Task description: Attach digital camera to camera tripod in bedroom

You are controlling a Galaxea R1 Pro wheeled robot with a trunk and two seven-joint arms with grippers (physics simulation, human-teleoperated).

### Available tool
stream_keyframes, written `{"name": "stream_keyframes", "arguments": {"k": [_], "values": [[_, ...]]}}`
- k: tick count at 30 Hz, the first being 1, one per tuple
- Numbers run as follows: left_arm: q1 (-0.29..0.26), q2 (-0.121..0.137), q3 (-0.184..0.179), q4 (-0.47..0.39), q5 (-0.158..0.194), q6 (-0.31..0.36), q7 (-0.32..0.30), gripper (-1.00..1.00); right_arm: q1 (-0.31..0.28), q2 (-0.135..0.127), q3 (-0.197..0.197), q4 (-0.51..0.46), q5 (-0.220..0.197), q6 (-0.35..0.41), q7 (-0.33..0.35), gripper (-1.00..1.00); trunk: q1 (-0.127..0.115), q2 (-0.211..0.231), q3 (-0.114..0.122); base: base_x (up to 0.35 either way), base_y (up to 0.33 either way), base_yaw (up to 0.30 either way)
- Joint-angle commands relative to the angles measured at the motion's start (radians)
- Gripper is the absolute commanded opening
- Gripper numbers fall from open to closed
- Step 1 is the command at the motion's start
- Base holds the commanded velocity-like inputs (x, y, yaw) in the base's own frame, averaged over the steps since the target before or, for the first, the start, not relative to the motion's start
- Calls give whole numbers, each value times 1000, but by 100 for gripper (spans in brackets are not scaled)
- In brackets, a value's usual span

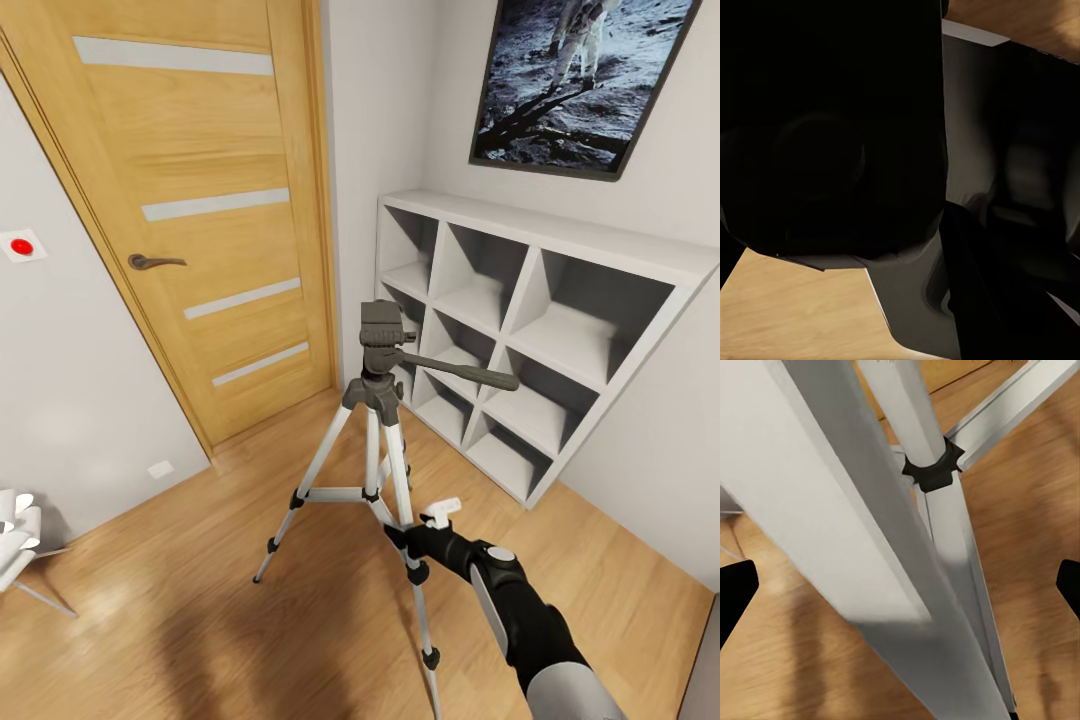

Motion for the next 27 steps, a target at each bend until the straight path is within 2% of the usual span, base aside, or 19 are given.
{"name": "stream_keyframes", "arguments": {"k": [1, 7, 21, 22, 27], "values": [[-1, 0, -8, 0, 7, 1, -1, -100, -14, 2, -6, 26, 7, -7, 3, 100, 1, -2, -2, 0, 0, 0], [-1, 0, -8, 0, 7, 1, -1, -100, -49, 3, -7, 109, 8, -55, -4, 100, 1, -2, -2, 0, 0, 0], [-1, 0, -8, 0, 7, 1, -1, -100, -57, 3, -8, 130, 10, -73, -6, 100, 1, -2, -2, 0, 0, 0], [-1, 0, -8, 0, 7, 1, -1, -100, -57, 3, -8, 130, 9, -73, -6, -100, 1, -2, -2, 0, 0, 0], [-1, 0, -8, 0, 7, 1, -1, -100, -57, 2, -9, 130, 6, -73, -6, -100, 1, -2, -2, 0, 0, 0]]}}
